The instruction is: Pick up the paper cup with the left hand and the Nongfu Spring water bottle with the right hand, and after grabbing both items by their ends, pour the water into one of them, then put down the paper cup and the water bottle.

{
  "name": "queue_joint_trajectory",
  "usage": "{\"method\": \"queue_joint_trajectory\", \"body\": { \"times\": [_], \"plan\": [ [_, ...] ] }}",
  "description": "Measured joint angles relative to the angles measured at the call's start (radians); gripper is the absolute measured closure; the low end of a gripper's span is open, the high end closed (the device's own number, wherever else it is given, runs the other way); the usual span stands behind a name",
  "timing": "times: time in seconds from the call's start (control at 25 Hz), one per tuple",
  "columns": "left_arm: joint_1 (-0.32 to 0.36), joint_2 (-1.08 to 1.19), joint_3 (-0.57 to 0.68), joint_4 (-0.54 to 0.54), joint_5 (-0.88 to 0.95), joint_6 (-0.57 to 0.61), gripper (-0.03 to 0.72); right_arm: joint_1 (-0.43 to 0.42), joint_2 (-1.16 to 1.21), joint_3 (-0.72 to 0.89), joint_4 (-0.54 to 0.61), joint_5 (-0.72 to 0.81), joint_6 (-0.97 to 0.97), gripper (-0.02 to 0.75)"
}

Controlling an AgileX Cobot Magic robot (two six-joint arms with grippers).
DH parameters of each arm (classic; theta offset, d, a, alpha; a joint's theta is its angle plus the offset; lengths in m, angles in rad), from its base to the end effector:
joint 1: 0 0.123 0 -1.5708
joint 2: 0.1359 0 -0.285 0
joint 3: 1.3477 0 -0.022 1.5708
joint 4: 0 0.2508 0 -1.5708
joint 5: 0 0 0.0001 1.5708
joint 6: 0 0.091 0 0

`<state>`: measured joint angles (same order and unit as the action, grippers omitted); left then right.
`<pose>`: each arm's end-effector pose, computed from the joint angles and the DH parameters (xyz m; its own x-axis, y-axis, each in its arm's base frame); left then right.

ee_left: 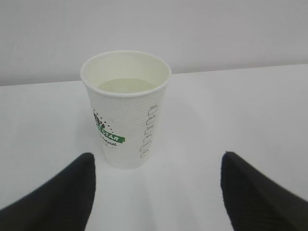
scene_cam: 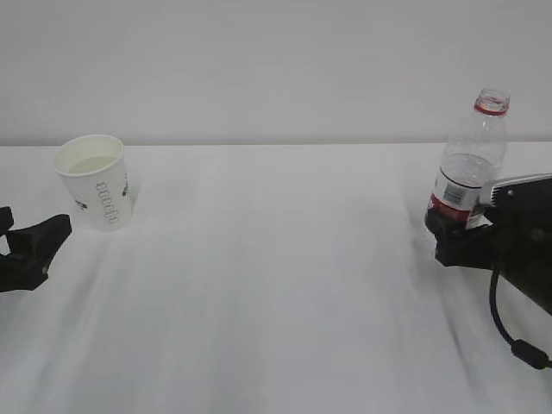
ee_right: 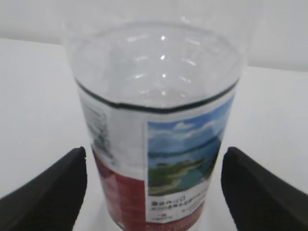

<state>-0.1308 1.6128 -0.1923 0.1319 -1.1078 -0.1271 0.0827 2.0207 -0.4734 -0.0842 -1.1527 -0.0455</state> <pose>0.2155 -0.0392 0.1443 -0.2410 -0.0363 -0.9698 0.2273 0.9694 -0.0927 0.2920 0.0312 0.0860 -0.2895 -0.1037 -0.9516 -0.1790 0.9824 -0.0526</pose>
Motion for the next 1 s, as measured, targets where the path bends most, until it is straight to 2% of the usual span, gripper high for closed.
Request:
{"method": "queue_joint_trajectory", "body": {
  "times": [0.56, 1.0],
  "plan": [
    [0.0, -0.006, 0.0, 0.001, 0.042, 0.0, 0.099, 0.0, -0.213, 0.176, 0.017, 0.0, 0.0, 0.12],
    [0.0, -0.195, 0.004, -0.017, 0.191, 0.0, 0.1, 0.0, -0.311, 0.19, 0.024, 0.005, -0.005, 0.148]
  ]
}}
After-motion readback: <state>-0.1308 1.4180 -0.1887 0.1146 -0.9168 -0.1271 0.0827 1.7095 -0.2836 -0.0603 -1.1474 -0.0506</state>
